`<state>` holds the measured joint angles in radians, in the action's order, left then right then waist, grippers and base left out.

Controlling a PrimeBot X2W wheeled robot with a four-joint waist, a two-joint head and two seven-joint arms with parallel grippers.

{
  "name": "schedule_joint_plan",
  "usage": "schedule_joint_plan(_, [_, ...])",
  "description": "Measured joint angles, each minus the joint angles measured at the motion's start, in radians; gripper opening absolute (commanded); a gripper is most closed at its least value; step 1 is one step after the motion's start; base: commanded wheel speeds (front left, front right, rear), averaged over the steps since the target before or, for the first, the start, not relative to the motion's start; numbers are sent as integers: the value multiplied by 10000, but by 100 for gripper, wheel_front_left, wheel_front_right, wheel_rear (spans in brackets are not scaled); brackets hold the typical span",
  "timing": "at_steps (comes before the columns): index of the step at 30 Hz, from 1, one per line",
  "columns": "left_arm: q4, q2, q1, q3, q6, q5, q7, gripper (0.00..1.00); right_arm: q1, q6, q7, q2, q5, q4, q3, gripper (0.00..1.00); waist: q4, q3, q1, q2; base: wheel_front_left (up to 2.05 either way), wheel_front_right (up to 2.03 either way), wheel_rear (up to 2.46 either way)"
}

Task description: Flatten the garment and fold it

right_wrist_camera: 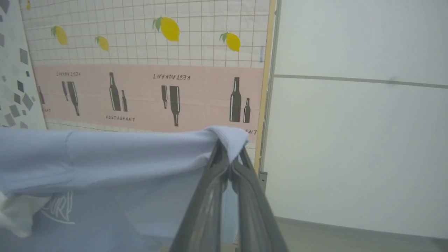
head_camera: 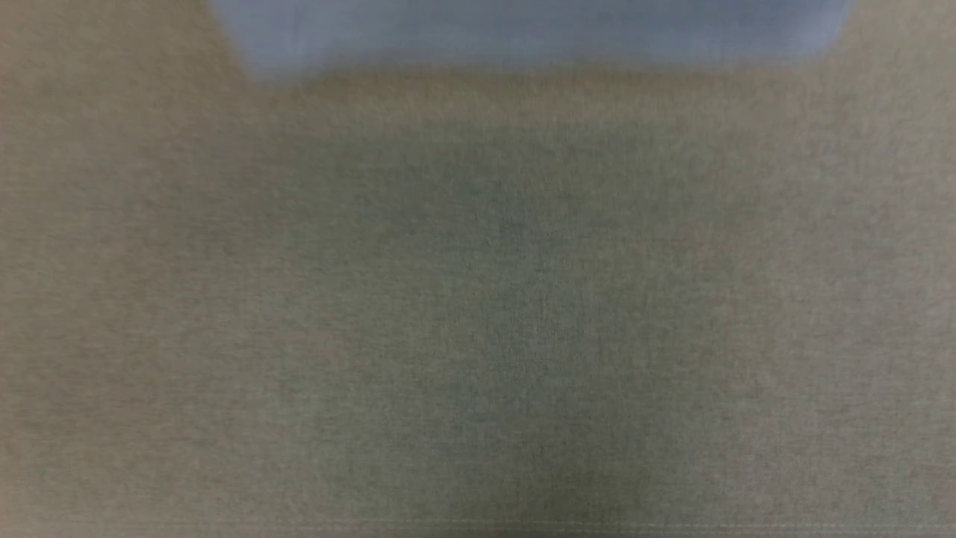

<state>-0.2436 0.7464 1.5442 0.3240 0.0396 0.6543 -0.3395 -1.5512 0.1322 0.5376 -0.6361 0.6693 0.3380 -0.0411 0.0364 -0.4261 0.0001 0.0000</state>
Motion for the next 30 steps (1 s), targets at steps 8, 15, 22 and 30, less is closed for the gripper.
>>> schedule_joint_plan(8, [-2608,-1060,3008,309,393,-654,1363,0,-2831,0,-2249,316,-627,2568,-711,0,181,-1440,1,0,0,0,0])
schedule_joint_plan(15, [-4136,-1655,3517,713,562,-780,2104,0,-2953,2,-3110,407,-328,3616,-1983,0,326,-2240,2,0,0,0,0])
schedule_joint_plan(22, [-4801,-2445,1948,1049,554,-648,2623,0,-1539,0,-3484,351,186,3883,-3099,0,173,-2408,2,0,0,0,0])
schedule_joint_plan(30, [-4629,-2642,-1617,1490,389,-445,2991,0,1106,0,-3528,-69,779,3555,-4309,0,31,-1699,0,0,0,0,0])
